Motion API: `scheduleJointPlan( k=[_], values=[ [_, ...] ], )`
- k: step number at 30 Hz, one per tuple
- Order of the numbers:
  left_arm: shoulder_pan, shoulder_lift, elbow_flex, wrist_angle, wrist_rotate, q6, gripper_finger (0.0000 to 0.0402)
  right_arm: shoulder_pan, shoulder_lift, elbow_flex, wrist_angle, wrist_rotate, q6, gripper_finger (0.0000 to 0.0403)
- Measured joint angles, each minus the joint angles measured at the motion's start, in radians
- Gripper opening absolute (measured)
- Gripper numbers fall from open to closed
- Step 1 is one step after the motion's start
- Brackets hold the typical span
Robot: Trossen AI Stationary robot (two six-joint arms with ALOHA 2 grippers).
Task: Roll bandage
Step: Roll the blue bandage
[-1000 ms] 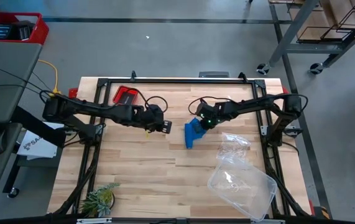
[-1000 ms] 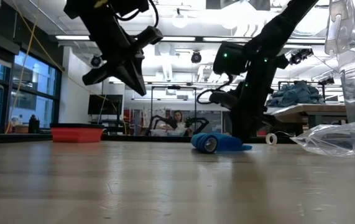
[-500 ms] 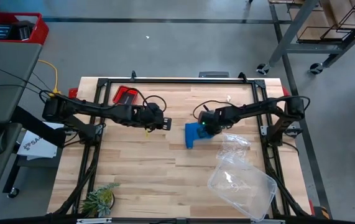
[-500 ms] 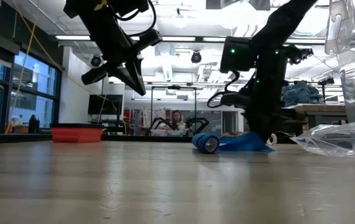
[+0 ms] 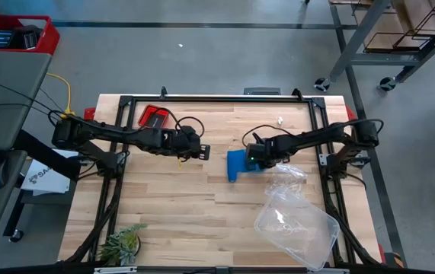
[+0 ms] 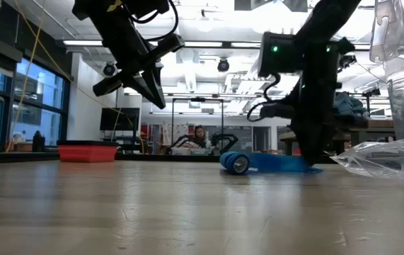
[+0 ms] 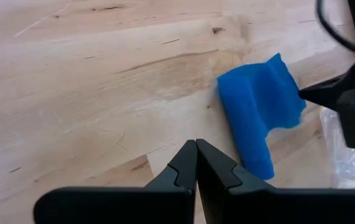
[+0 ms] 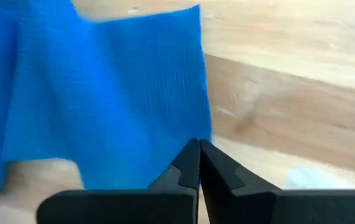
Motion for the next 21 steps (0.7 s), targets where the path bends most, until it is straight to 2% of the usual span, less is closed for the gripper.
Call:
scheduleJointPlan(
  k=[3, 8, 12, 16, 21],
  values=[
    [-0.001, 0.0, 0.0, 0.001, 0.002, 0.0, 0.0, 0.016, -0.03, 0.0, -0.059, 0.015, 0.053, 0.0],
    [-0.001, 0.0, 0.0, 0.002, 0.002, 0.0, 0.0, 0.018, -0.08, 0.0, -0.041, 0.078, 0.081, 0.0],
    [-0.001, 0.0, 0.0, 0.009, 0.001, 0.0, 0.0, -0.014, -0.089, 0.0, 0.05, 0.086, -0.011, 0.0],
    [-0.001, 0.0, 0.0, 0.01, 0.002, 0.0, 0.0, -0.072, -0.046, 0.0, 0.101, 0.081, -0.106, 0.0],
    [-0.001, 0.0, 0.0, 0.01, 0.012, 0.0, 0.0, -0.136, 0.019, 0.0, 0.15, 0.02, -0.216, 0.0]
  ],
)
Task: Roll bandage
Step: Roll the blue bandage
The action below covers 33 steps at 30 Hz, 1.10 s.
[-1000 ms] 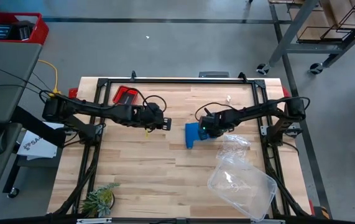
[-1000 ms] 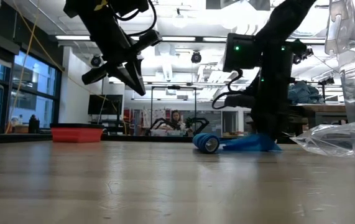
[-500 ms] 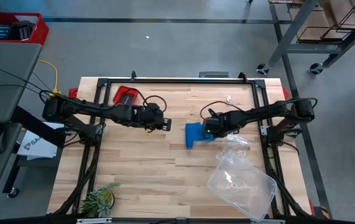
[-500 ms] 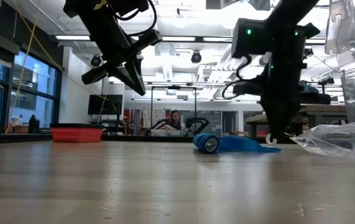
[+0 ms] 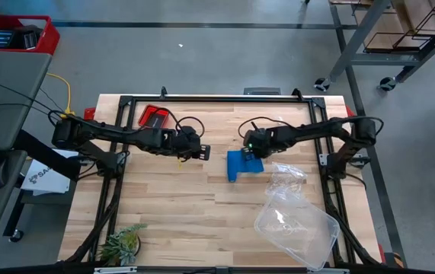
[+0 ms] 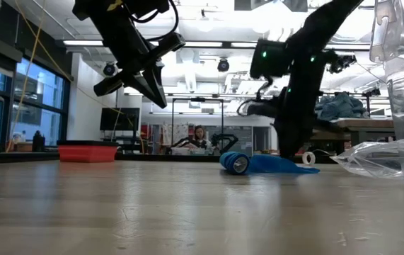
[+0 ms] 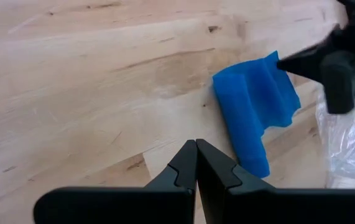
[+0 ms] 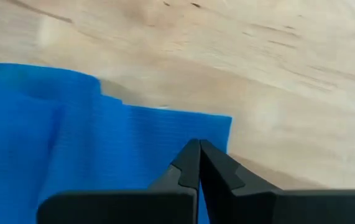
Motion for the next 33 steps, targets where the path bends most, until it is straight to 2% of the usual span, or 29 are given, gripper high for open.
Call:
scheduleJointPlan(
  k=[4, 9, 13, 17, 23, 28, 33],
  values=[
    [-0.003, 0.0, 0.0, -0.001, 0.009, 0.0, 0.0, -0.017, 0.014, 0.0, -0.049, -0.014, -0.032, 0.0],
    [-0.005, 0.006, 0.0, 0.0, 0.006, -0.008, 0.0, -0.017, 0.005, 0.0, -0.154, 0.024, -0.03, 0.0],
    [-0.005, 0.03, 0.0, 0.013, 0.01, -0.011, 0.0, -0.016, 0.002, 0.0, -0.161, 0.025, -0.03, 0.0],
    [-0.005, 0.077, 0.0, 0.061, 0.043, -0.011, 0.0, -0.004, 0.0, 0.002, -0.161, 0.024, -0.031, 0.0],
    [-0.005, 0.156, 0.0, 0.1, 0.111, -0.01, 0.0, 0.027, -0.002, 0.002, -0.261, 0.017, -0.055, 0.0],
    [-0.005, 0.174, 0.0, 0.089, 0.122, -0.009, 0.0, 0.067, -0.048, 0.002, -0.215, 0.015, -0.01, 0.0],
    [-0.003, 0.161, 0.0, 0.105, 0.137, 0.014, 0.0, 0.099, -0.132, 0.002, -0.168, 0.095, 0.049, 0.0]
  ],
)
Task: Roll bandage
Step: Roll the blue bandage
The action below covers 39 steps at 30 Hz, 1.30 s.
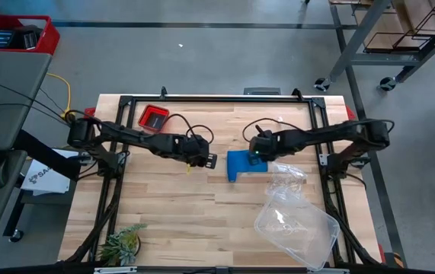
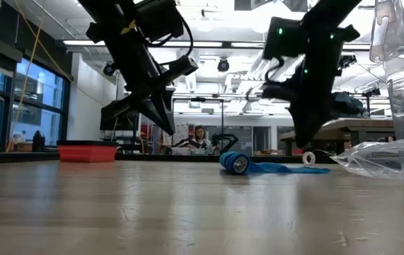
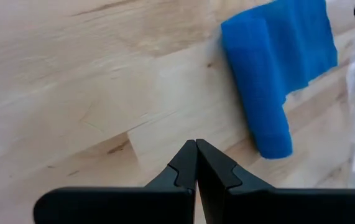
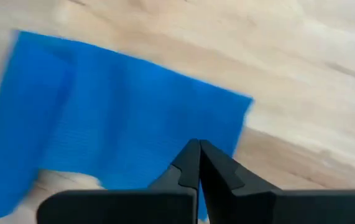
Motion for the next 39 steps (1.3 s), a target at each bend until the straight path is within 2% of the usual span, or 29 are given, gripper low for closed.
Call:
scheduleJointPlan(
  k=[4, 10, 18, 25, 39],
  values=[
    [0.008, -0.004, 0.0, -0.001, 0.012, 0.029, 0.0, -0.002, -0.012, 0.0, 0.067, -0.013, -0.089, 0.0],
    [0.027, -0.004, 0.0, -0.002, 0.031, 0.038, 0.0, -0.016, 0.045, 0.0, 0.147, -0.071, -0.155, 0.0],
    [0.034, -0.004, 0.0, 0.0, 0.037, 0.05, 0.0, -0.049, 0.09, 0.0, 0.143, -0.074, -0.158, 0.0],
    [0.029, -0.004, 0.0, 0.007, 0.052, 0.059, 0.0, -0.068, 0.09, 0.0, 0.08, -0.16, -0.184, 0.0],
    [0.03, -0.004, 0.0, 0.019, 0.082, 0.065, 0.0, -0.104, 0.09, -0.002, 0.033, -0.16, -0.223, 0.0]
  ],
)
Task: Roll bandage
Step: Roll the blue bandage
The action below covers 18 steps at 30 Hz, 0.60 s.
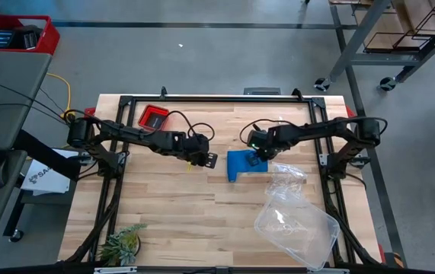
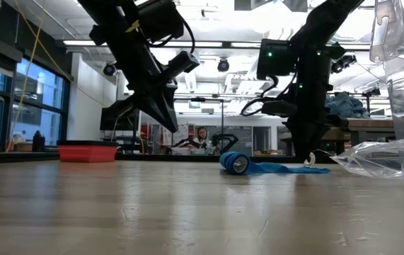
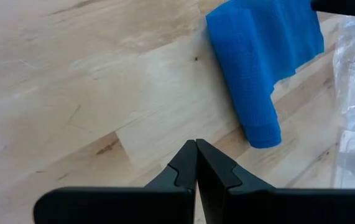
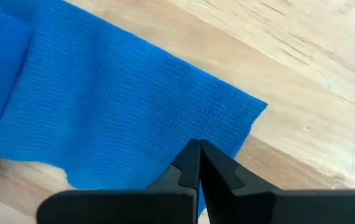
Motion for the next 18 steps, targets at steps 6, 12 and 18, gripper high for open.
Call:
scheduleJointPlan(
  k=[6, 12, 18],
  values=[
    [0.0, 0.0, 0.0, 0.002, 0.005, 0.0, 0.0, -0.027, 0.006, -0.001, 0.002, -0.067, -0.051, 0.0],
    [0.0, 0.0, 0.0, 0.002, 0.006, 0.0, 0.0, -0.031, 0.009, -0.001, 0.012, -0.091, -0.069, 0.0],
    [0.0, 0.0, 0.0, 0.001, 0.006, 0.0, 0.0, -0.031, 0.045, -0.001, 0.026, -0.131, -0.085, 0.0]
  ],
)
